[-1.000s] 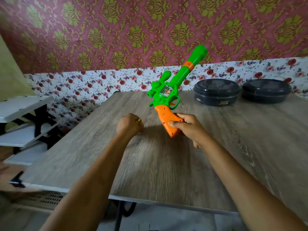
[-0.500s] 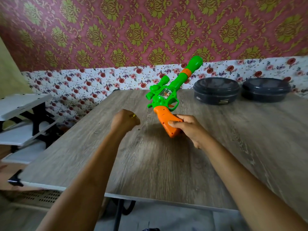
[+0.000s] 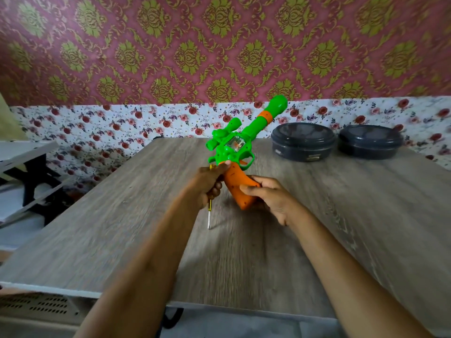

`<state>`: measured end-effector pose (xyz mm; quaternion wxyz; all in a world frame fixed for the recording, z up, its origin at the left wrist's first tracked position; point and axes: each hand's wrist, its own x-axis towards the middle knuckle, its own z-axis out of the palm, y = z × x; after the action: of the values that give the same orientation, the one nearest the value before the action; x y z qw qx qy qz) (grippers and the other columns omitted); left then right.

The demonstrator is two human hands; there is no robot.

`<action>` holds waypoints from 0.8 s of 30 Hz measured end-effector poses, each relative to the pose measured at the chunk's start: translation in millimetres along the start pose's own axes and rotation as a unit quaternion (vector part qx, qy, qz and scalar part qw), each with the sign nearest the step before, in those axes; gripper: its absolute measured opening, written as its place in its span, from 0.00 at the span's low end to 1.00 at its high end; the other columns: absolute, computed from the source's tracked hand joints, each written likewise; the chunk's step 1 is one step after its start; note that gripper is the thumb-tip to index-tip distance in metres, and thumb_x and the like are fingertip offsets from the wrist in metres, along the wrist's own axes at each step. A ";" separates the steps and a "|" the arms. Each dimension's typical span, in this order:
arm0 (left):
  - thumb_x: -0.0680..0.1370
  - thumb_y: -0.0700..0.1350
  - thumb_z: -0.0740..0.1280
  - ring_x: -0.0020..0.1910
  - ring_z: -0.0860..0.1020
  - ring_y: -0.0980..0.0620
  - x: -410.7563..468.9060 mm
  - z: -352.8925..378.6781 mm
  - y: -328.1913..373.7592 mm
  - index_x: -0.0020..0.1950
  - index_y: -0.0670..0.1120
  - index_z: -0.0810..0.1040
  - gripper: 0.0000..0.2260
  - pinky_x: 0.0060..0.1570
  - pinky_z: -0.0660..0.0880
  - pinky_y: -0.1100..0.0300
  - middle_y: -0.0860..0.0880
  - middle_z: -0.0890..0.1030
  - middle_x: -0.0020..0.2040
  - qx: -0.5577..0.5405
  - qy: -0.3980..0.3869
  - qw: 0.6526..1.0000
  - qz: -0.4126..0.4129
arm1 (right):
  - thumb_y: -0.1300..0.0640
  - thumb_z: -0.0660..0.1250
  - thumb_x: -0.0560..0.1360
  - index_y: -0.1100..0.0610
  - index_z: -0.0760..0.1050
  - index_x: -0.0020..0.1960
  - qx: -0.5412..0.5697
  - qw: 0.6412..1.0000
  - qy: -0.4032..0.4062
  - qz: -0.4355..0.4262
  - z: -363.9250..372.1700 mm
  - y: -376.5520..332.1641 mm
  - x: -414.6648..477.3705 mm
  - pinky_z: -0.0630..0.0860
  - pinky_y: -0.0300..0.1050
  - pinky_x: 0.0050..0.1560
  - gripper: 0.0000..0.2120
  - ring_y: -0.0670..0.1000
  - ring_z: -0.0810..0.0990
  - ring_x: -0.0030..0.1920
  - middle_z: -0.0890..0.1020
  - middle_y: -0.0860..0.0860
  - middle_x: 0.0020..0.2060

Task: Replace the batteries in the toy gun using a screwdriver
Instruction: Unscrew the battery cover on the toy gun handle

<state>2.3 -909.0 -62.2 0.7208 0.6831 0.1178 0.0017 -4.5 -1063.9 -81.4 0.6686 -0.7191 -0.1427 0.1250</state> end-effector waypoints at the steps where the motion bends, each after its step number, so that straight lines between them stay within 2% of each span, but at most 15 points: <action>1: 0.77 0.50 0.66 0.15 0.60 0.61 1.8 1.7 -3.1 0.37 0.44 0.69 0.13 0.16 0.56 0.72 0.51 0.67 0.23 -0.014 0.002 1.000 0.009 | 0.58 0.67 0.74 0.52 0.77 0.53 0.013 1.000 -0.003 0.006 -0.8 1.1 0.8 0.74 0.50 0.57 0.08 0.51 0.78 0.50 0.81 0.51 0.46; 4: 0.78 0.47 0.65 0.15 0.60 0.61 4.1 4.0 -6.9 0.36 0.45 0.67 0.14 0.15 0.56 0.72 0.52 0.64 0.22 -0.046 0.005 0.999 0.014 | 0.56 0.64 0.76 0.56 0.74 0.57 0.071 0.997 -0.012 0.042 -0.7 1.1 3.8 0.78 0.43 0.45 0.11 0.49 0.79 0.46 0.80 0.51 0.44; 8: 0.78 0.46 0.65 0.15 0.60 0.61 3.5 -1.3 -8.3 0.36 0.45 0.67 0.13 0.15 0.56 0.71 0.49 0.62 0.28 -0.049 0.003 0.999 0.013 | 0.56 0.63 0.76 0.55 0.73 0.49 0.105 0.991 -0.004 0.088 0.1 0.5 9.9 0.80 0.43 0.37 0.03 0.50 0.79 0.43 0.79 0.54 0.43; 12: 0.78 0.47 0.66 0.14 0.60 0.61 1.8 0.7 -11.0 0.35 0.44 0.67 0.14 0.15 0.57 0.71 0.48 0.64 0.28 -0.019 0.005 1.000 0.014 | 0.60 0.64 0.75 0.58 0.74 0.45 0.111 0.989 -0.001 0.098 -1.5 2.0 11.2 0.80 0.40 0.32 0.02 0.50 0.78 0.40 0.79 0.55 0.40; 14: 0.77 0.49 0.66 0.14 0.61 0.61 1.8 0.0 -9.2 0.37 0.43 0.69 0.13 0.16 0.57 0.71 0.48 0.66 0.29 0.014 0.002 1.000 0.008 | 0.61 0.65 0.75 0.58 0.75 0.44 0.119 0.988 0.008 0.099 -1.6 2.3 11.6 0.80 0.40 0.31 0.02 0.50 0.78 0.39 0.79 0.55 0.39; 17: 0.77 0.53 0.66 0.15 0.62 0.60 -0.3 -5.6 -5.3 0.45 0.41 0.73 0.14 0.17 0.58 0.71 0.47 0.73 0.32 0.130 -0.013 0.991 0.009 | 0.61 0.66 0.74 0.59 0.75 0.44 0.128 0.986 0.020 0.102 -1.1 4.4 14.2 0.80 0.39 0.30 0.02 0.49 0.80 0.36 0.80 0.55 0.38; 19: 0.76 0.53 0.67 0.14 0.62 0.60 -4.5 -8.9 -3.8 0.44 0.41 0.73 0.15 0.17 0.59 0.72 0.47 0.77 0.33 0.173 -0.028 0.984 0.015 | 0.60 0.67 0.73 0.60 0.76 0.44 0.126 0.986 0.030 0.103 -0.8 4.9 14.8 0.80 0.39 0.31 0.03 0.47 0.81 0.34 0.81 0.55 0.37; 24: 0.73 0.55 0.70 0.21 0.64 0.55 -5.6 -15.0 -6.6 0.39 0.43 0.73 0.16 0.19 0.59 0.70 0.39 0.76 0.41 0.230 -0.034 0.972 0.029 | 0.55 0.72 0.69 0.62 0.75 0.56 0.101 0.988 0.056 0.100 0.8 8.6 15.3 0.81 0.40 0.35 0.19 0.49 0.80 0.41 0.81 0.57 0.46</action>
<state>-6.7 -895.6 -68.4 0.5474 0.8335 0.0701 -0.0277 9.7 -1057.9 -89.9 0.7286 -0.6647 -0.0187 0.1645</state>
